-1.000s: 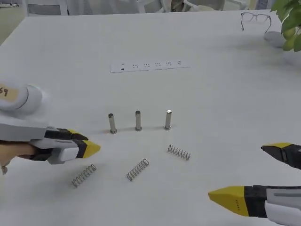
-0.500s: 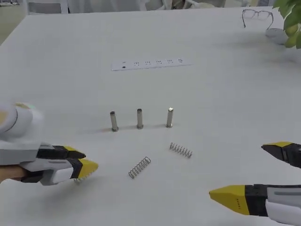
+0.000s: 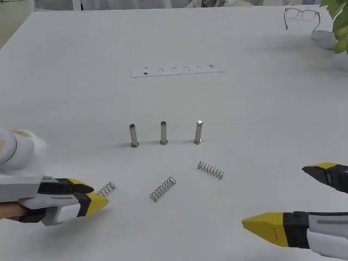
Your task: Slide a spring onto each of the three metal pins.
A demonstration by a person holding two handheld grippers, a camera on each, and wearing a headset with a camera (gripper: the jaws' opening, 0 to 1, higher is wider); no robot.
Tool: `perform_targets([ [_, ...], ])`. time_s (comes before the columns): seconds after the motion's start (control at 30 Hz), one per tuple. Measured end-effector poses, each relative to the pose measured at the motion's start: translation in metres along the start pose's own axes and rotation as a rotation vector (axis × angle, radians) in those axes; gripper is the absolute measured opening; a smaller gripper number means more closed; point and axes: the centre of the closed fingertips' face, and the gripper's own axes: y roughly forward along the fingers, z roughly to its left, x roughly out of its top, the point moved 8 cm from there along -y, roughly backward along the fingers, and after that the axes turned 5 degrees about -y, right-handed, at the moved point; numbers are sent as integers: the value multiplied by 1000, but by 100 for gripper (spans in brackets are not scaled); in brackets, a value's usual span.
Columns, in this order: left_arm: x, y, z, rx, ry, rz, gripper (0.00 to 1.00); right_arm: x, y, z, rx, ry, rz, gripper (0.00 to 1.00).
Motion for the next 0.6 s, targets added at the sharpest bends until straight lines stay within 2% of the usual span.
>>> perform_targets([
  [0.1,-2,0,0,1,-1,2,17,0,0,1,3,-2,4,94],
  [0.3,-9,3,1,2,11,44,16,0,2,3,9,-3,4,94],
  [0.6,-12,5,2,9,45,41,15,-2,3,5,11,-3,11,93],
])
